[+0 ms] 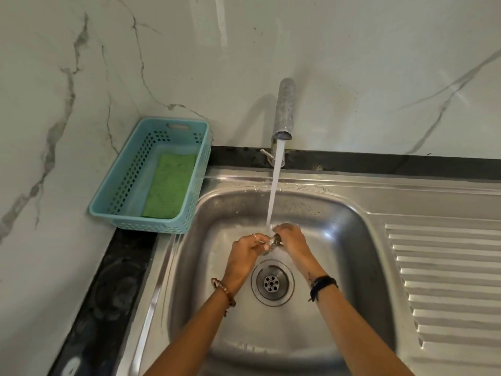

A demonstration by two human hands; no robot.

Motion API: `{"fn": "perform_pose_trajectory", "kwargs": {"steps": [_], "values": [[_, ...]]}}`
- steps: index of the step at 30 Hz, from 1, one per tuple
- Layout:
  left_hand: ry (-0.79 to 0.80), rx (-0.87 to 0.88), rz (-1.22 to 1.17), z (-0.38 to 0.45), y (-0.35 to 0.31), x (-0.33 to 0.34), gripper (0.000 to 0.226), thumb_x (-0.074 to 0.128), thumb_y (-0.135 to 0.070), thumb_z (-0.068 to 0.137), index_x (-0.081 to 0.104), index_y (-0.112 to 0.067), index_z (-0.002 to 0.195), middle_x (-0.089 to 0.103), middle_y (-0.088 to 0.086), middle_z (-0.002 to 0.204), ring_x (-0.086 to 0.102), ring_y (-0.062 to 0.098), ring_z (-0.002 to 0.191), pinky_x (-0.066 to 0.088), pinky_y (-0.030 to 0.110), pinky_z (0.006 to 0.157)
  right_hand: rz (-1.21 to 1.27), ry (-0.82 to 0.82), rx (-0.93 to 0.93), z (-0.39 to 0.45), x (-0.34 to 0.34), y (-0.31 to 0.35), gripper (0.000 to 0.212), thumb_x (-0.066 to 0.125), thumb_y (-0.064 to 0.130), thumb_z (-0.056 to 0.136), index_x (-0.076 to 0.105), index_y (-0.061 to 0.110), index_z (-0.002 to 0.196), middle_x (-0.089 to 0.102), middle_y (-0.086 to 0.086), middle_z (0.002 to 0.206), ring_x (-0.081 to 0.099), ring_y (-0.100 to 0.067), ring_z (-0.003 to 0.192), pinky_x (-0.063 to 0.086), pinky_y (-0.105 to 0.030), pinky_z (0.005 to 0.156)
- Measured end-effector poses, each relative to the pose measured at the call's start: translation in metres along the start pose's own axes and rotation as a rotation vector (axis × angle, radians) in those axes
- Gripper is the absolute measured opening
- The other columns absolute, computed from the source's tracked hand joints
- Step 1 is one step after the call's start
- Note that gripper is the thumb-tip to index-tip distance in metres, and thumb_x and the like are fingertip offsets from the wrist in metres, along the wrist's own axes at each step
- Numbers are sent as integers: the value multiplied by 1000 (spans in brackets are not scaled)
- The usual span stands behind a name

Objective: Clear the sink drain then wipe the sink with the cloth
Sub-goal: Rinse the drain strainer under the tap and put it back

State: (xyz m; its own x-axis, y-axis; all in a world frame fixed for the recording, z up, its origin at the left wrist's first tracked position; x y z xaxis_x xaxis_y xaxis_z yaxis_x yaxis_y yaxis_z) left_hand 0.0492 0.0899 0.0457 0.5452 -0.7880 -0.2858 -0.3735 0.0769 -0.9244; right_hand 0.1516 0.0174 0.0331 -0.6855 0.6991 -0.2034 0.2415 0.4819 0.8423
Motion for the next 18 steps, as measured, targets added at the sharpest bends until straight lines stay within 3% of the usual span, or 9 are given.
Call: {"fn": "perform_pose_trajectory", "kwargs": {"steps": [3,6,7,9,11,14,18], "values": [[-115,54,17,0,0,-2,18,69,-10,79,72,-18,94,67,-7,102,57,-10,96,46,23,95,139,-17,28,8,-10,0,25,40,-5,93,60,8,86,62,-9,91,60,-19,83,51,-24,75],[-308,-146,-161,0,14,-9,45,71,-19,79,57,-15,122,50,-2,123,46,12,116,42,31,99,204,-50,15,12,-10,-1,32,37,-7,94,64,4,106,64,-13,104,62,-25,97,54,-25,75],[-309,-240,-300,0,19,-9,44,69,-18,81,55,-15,123,51,0,121,50,15,112,46,31,95,233,-63,-11,12,-9,-1,32,39,-8,94,65,5,107,65,-11,102,62,-24,96,53,-24,73],[-228,-335,-554,3,22,-4,21,64,-9,84,62,-15,104,63,3,105,63,14,93,55,26,75,297,-74,-50,12,-8,-5,29,47,-10,90,65,4,108,66,-11,100,62,-22,93,52,-23,70],[-199,-317,-562,5,20,-4,13,61,-2,84,66,-14,87,69,5,90,68,13,76,56,20,58,289,-115,-71,11,-10,-10,26,54,-11,86,65,-1,108,66,-16,103,61,-26,95,52,-27,73],[-257,-352,-572,6,27,-5,12,58,2,85,66,-7,85,68,10,86,66,18,76,58,21,59,147,-148,-211,7,-11,-10,21,61,-6,83,67,3,102,69,-14,101,64,-23,94,54,-29,78],[-314,-379,-536,2,34,-5,13,59,7,82,65,-5,84,66,10,82,63,19,72,56,21,60,-47,-171,-405,1,-11,-3,17,64,4,85,71,10,99,70,-3,96,65,-12,88,51,-11,72]]}}
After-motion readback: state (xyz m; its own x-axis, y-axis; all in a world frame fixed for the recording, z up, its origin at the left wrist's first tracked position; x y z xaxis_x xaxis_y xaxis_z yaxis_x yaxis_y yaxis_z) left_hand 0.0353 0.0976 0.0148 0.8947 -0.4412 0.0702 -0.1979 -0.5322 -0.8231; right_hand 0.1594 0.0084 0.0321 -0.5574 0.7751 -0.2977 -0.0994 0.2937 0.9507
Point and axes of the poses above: each hand's wrist, its own z-axis towards the middle knuckle, its own x-axis out of the palm, y = z × x, the point moved 5 cm from there along z, towards the middle knuckle
